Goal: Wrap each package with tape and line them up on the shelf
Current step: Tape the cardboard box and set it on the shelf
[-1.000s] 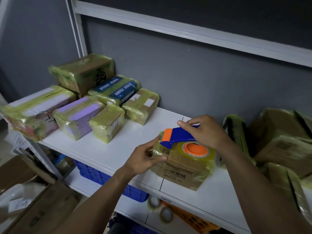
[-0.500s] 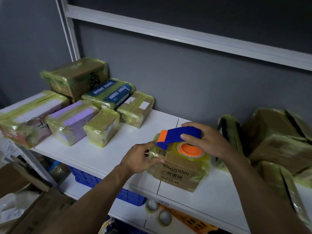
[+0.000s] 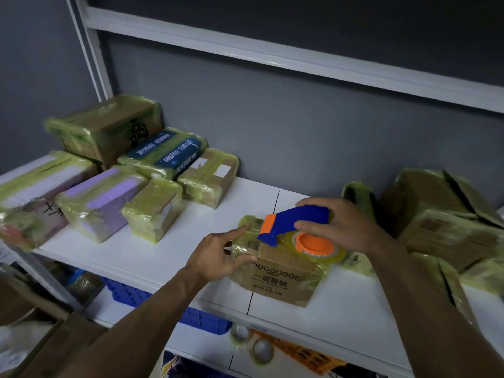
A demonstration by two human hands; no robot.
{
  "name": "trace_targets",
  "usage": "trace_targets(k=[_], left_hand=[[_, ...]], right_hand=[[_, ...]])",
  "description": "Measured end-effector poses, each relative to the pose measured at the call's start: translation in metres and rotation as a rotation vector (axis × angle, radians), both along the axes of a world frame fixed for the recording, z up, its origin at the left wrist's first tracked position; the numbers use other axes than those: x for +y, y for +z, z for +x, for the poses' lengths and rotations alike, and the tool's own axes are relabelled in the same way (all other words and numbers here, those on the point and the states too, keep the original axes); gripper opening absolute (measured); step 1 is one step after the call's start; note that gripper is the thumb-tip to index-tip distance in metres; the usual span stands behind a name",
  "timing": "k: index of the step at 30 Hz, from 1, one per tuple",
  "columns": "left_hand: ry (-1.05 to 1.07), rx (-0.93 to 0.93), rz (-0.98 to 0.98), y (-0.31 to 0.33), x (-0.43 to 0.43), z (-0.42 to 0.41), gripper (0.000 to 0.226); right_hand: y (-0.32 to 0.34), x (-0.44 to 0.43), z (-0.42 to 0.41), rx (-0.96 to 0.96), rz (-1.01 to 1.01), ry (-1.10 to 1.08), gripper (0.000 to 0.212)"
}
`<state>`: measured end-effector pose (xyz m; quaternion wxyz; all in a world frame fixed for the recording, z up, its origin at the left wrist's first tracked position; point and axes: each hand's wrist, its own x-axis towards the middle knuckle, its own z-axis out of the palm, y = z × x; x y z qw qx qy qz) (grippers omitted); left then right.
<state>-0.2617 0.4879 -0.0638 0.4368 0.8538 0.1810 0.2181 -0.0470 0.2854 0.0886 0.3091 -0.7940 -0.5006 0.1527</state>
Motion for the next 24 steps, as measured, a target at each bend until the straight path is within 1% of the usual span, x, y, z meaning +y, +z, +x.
trace_targets(k=[3, 5, 6, 8, 10, 12, 14, 16, 17, 19, 21, 23, 24], left_hand=[[-0.031, 0.053, 0.078, -0.002, 0.005, 0.000, 0.093], [-0.050, 0.126, 0.183, 0.001, 0.012, -0.003, 0.095], [-0.057, 0.158, 0.229, 0.004, 0.018, -0.004, 0.095], [-0.061, 0.196, 0.268, 0.009, 0.028, -0.008, 0.095], [-0.064, 0.208, 0.234, 0.013, 0.037, -0.013, 0.095], [-0.044, 0.217, 0.233, 0.016, 0.042, -0.017, 0.094], [0.022, 0.211, 0.364, 0.023, 0.042, -0.019, 0.096], [0.028, 0.158, 0.491, 0.032, 0.037, -0.015, 0.105], [0.010, 0.161, 0.524, 0.034, 0.034, -0.010, 0.112], [-0.004, 0.205, 0.548, 0.036, 0.025, -0.003, 0.119], [0.015, 0.232, 0.589, 0.034, 0.019, 0.001, 0.120], [0.007, 0.292, 0.699, 0.034, 0.019, 0.004, 0.119], [0.008, 0.328, 0.745, 0.035, 0.021, 0.005, 0.119]], right_hand=[[-0.005, 0.003, -0.004, -0.025, -0.006, 0.008, 0.036], [-0.006, 0.007, -0.006, -0.044, -0.004, 0.009, 0.030], [-0.007, 0.009, -0.006, -0.042, -0.008, 0.011, 0.030], [-0.009, 0.017, -0.008, -0.011, -0.008, 0.010, 0.038], [-0.014, 0.029, -0.012, 0.012, 0.019, -0.002, 0.045], [-0.017, 0.041, -0.016, 0.030, 0.047, -0.015, 0.044], [-0.018, 0.048, -0.017, 0.061, 0.043, -0.023, 0.042], [-0.020, 0.048, -0.014, 0.092, 0.035, -0.012, 0.041], [-0.021, 0.047, -0.012, 0.104, 0.035, -0.010, 0.042], [-0.021, 0.044, -0.011, 0.116, 0.032, -0.016, 0.048], [-0.023, 0.043, -0.012, 0.110, 0.028, -0.021, 0.051], [-0.023, 0.043, -0.013, 0.096, 0.022, -0.025, 0.050], [-0.021, 0.044, -0.014, 0.095, 0.021, -0.032, 0.052]])
